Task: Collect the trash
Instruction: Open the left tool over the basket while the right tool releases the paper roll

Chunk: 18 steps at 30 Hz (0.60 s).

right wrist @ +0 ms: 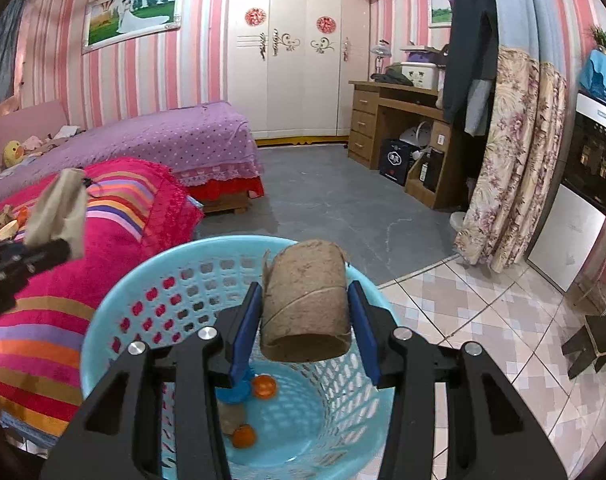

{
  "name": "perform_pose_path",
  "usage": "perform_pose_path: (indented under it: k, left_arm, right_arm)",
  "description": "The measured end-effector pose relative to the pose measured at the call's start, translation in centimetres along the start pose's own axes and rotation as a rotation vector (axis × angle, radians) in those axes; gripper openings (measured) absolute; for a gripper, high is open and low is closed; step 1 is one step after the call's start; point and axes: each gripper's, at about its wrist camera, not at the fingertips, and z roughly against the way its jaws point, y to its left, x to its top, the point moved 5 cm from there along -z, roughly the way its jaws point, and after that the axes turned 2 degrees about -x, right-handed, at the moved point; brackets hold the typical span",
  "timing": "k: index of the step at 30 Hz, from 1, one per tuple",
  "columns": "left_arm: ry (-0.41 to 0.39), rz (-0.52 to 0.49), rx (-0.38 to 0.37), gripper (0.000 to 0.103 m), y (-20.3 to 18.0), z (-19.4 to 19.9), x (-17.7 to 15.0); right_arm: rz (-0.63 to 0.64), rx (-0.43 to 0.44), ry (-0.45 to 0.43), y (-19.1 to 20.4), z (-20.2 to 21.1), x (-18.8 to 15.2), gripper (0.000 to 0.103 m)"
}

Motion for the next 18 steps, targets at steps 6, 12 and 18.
perform_pose_path:
  k: [6,12,18]
  left_arm:
    - [0.032,-0.053,-0.056,0.027,-4.2,-2.7,-0.5]
    - [0.078,-0.059,-0.064,0.060,-4.9,-4.2,-1.0]
    - [0.054,-0.017,-0.009,0.082,-2.0,-3.5,-0.9]
  right_arm:
    - [-0.015,-0.022,-0.003,-1.7,0.1,-0.5,0.044]
    - [-0.025,-0.016,0.012,-2.0,-0.3,-1.1,0.044]
    - [-0.035,-0.018,0.020,-2.3,-0.5,-1.6,0.044]
